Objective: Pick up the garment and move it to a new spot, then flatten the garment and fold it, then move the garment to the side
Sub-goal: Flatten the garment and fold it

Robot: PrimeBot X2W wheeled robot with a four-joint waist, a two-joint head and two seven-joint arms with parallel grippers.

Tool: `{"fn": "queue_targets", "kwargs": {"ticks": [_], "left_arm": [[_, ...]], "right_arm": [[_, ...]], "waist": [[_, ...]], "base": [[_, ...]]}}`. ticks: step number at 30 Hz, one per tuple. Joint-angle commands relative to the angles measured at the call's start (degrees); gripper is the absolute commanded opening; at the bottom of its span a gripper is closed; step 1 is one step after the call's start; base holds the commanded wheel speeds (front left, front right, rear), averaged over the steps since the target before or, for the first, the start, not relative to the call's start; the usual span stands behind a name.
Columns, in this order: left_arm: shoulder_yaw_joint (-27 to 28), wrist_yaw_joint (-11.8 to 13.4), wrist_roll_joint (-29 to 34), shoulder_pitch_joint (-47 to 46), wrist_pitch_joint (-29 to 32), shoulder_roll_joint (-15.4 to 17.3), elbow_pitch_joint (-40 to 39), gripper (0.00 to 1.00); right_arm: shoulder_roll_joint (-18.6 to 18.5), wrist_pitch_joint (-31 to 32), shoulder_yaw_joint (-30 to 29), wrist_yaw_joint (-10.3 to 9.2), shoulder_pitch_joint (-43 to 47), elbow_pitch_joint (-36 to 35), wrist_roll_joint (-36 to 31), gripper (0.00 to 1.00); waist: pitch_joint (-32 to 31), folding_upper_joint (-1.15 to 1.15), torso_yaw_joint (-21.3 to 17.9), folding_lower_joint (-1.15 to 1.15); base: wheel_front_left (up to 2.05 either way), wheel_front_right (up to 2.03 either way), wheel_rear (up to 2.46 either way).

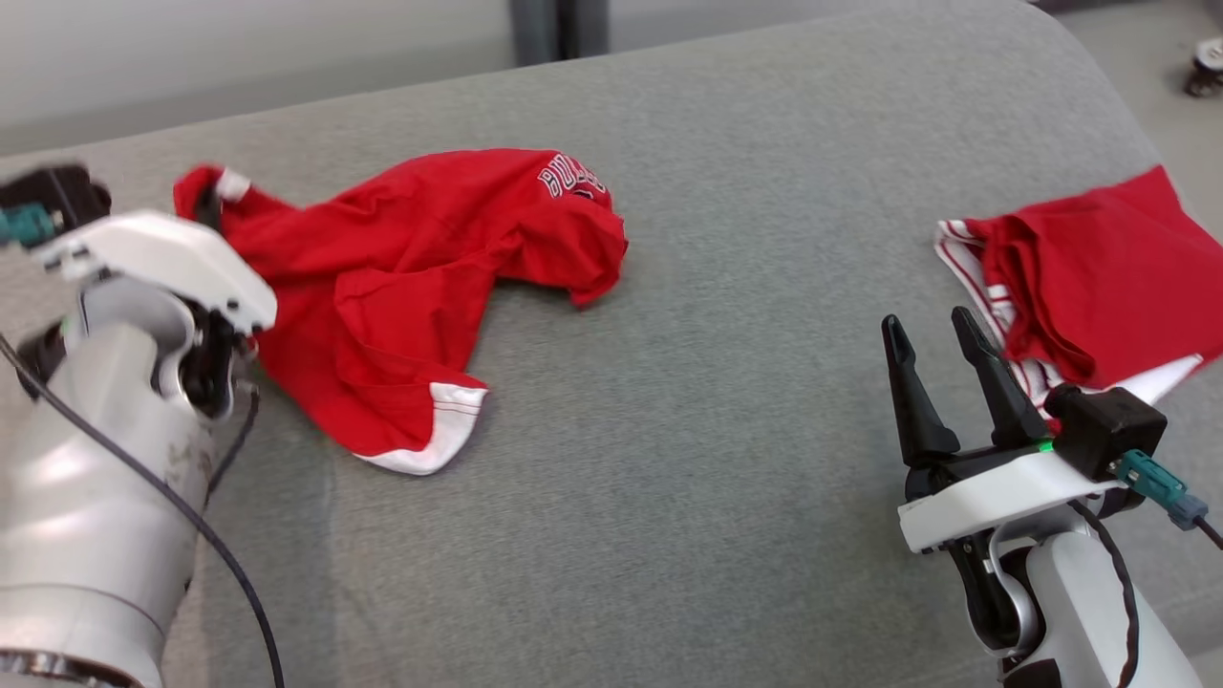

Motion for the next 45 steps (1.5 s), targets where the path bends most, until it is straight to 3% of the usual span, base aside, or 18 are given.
{"fn": "queue_targets", "kwargs": {"ticks": [1,2,3,9,13,16,20,25,33,39,45], "left_arm": [[0.16,0.47,-0.23,1.02,-0.77,-0.34,0.98,0.29],[0.23,0.36,-0.42,1.41,-1.28,-0.78,1.61,0.86],[0.40,-0.24,-0.69,1.83,-1.70,-1.19,2.09,1.00],[0.57,-3.07,-0.52,3.79,-7.49,-1.55,2.42,1.00],[0.15,-4.83,2.55,5.07,-10.39,-0.19,-1.48,1.00],[3.93,-2.89,8.60,8.14,-10.55,2.80,-12.47,1.00],[9.78,-0.98,18.85,18.14,-10.54,2.73,-28.59,1.00],[15.58,0.32,29.16,31.32,-10.56,-0.94,-42.06,1.00],[20.31,-2.75,39.00,45.09,-10.57,-9.11,-48.92,1.00],[21.23,-3.70,40.30,46.16,-10.57,-10.53,-49.79,1.00],[18.90,-3.34,39.09,45.12,-10.58,-10.59,-49.66,1.00]], "right_arm": [[-0.61,-0.28,0.03,0.00,0.44,0.19,-0.10,1.00],[-0.73,-0.28,0.15,0.00,0.51,0.27,-0.14,1.00],[-0.86,-0.28,0.27,0.00,0.54,0.35,-0.19,1.00],[-1.41,-0.28,0.83,0.00,0.72,0.36,-0.26,1.00],[-1.82,-0.28,0.09,0.00,1.23,-0.69,-0.53,1.00],[-1.87,-0.28,-1.13,0.00,1.78,-1.84,-0.83,1.00],[-1.78,-0.28,-2.52,0.00,2.85,-3.26,-1.25,1.00],[-1.70,-0.28,-3.05,0.00,4.30,-4.18,-1.55,1.00],[-2.22,-0.28,-2.44,0.00,6.21,-3.43,-1.91,1.00],[-2.21,-0.28,-0.46,0.00,5.72,-2.15,-0.64,1.00],[-1.72,-0.28,8.53,0.00,1.81,3.95,6.41,1.00]], "waist": [[-1.41,0.00,2.33,0.00],[-1.70,0.00,3.05,0.00],[-1.98,0.00,3.71,0.00],[-3.53,0.00,6.42,0.00],[-4.64,0.00,8.18,0.00],[-5.04,0.00,9.47,0.00],[-5.93,0.00,11.06,0.00],[-6.96,0.00,13.02,0.00],[-8.50,0.00,15.56,0.00],[-8.29,0.00,17.27,0.00],[-7.06,0.00,19.18,0.00]], "base": [[0.00,0.00,0.00],[0.00,0.00,0.00],[0.00,0.00,0.00],[0.00,0.00,0.00],[0.00,0.00,0.00],[0.00,0.00,0.00],[0.00,0.00,0.00],[0.00,0.00,0.00],[0.00,0.00,0.00],[0.00,0.00,0.00],[0.00,0.00,0.00]]}}
